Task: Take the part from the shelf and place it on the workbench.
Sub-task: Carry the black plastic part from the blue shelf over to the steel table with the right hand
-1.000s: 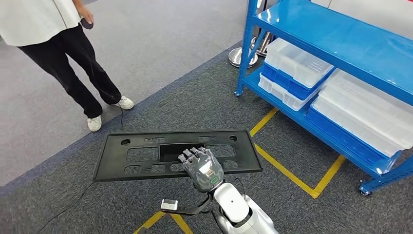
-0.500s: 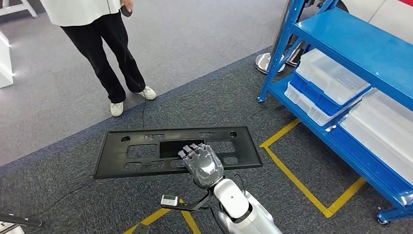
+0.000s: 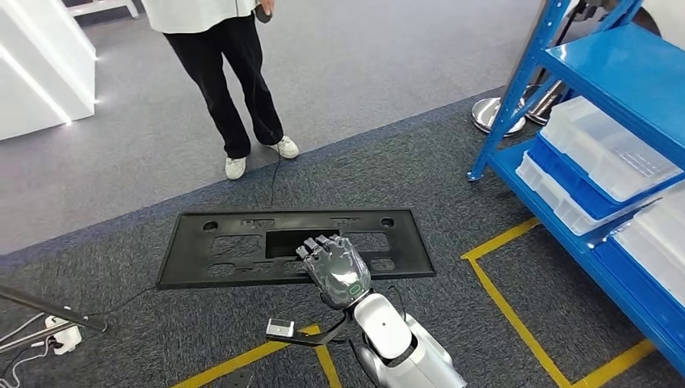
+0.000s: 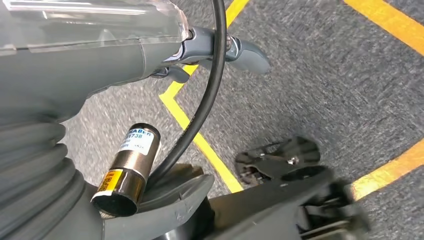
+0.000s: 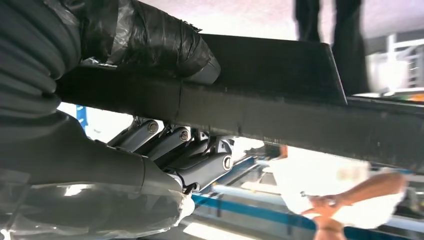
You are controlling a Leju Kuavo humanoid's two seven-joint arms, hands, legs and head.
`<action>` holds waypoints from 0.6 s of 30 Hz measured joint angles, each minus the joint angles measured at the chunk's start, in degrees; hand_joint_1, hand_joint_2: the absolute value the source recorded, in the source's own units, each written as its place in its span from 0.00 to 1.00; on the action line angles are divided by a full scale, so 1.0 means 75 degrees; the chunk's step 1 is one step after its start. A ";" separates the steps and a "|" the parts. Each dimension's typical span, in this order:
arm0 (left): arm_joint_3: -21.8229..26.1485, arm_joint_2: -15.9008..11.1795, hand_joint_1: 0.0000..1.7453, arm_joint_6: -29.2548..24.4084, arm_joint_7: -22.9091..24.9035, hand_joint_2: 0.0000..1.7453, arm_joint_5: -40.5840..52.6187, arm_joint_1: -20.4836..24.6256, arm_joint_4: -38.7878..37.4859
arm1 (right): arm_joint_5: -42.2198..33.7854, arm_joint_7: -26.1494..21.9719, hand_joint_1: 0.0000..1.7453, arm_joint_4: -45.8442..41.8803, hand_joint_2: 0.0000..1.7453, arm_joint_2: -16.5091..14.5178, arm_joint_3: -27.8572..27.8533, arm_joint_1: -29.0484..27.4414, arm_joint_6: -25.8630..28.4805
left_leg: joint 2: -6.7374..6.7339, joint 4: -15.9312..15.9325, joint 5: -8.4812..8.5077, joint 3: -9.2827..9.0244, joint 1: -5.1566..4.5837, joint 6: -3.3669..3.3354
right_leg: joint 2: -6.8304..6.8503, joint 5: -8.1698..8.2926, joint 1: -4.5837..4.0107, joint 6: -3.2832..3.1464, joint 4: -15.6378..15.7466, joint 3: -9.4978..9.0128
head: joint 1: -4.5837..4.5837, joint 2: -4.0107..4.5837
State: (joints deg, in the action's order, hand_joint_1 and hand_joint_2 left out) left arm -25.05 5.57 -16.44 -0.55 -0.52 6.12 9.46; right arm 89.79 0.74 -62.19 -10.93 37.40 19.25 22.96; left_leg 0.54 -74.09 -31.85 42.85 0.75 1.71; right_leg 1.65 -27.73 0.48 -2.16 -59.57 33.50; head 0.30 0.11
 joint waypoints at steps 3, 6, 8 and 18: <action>0.0000 0.0000 0.00 -0.0010 0.0000 1.00 0.0000 -0.0028 0.0000 | -0.0076 -0.0152 0.99 0.0017 1.00 -0.0030 0.0000 -0.0015 0.0006 | -0.0167 0.0836 0.0539 -0.0465 -0.0023 -0.0071 | 0.0282 -0.0038 -0.0032 0.0005 0.0000 -0.0036 | 0.0000 0.0000; 0.0000 -0.0005 0.00 -0.0025 -0.0008 1.00 0.0000 0.0002 0.0000 | -0.0222 -0.0347 0.99 0.0015 1.00 -0.0091 -0.0012 -0.0018 -0.0015 | -0.0578 0.2038 0.0884 -0.1096 -0.0163 -0.0234 | 0.0508 -0.0087 -0.0082 0.0073 0.0004 -0.0083 | 0.0001 0.0000; 0.0000 -0.0007 0.00 -0.0031 -0.0018 1.00 0.0000 -0.0008 0.0000 | -0.0288 -0.0417 0.99 0.0017 1.00 -0.0115 -0.0020 -0.0024 -0.0037 | -0.0481 0.2130 0.0891 -0.1104 -0.0208 -0.0307 | 0.0660 -0.0101 -0.0092 0.0139 0.0028 -0.0108 | 0.0000 0.0000; 0.0003 0.0004 0.00 -0.0043 -0.0020 1.00 0.0000 -0.0055 0.0000 | -0.0438 -0.0582 0.99 0.0203 1.00 -0.0130 -0.0132 -0.0109 -0.0111 | 0.0513 0.2215 0.0986 -0.1164 -0.0087 -0.0438 | -0.0310 -0.0430 0.0013 0.0329 -0.1369 0.0667 | 0.0010 0.0000</action>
State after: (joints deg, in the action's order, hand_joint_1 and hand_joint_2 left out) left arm -25.03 5.60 -16.76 -0.70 -0.52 5.71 9.46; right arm 86.50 -3.63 -60.67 -11.91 36.41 18.44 22.12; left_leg 4.38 -57.48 -24.46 34.12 0.10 -1.57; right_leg -0.67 -30.96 0.58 0.31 -69.84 38.50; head 0.38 0.11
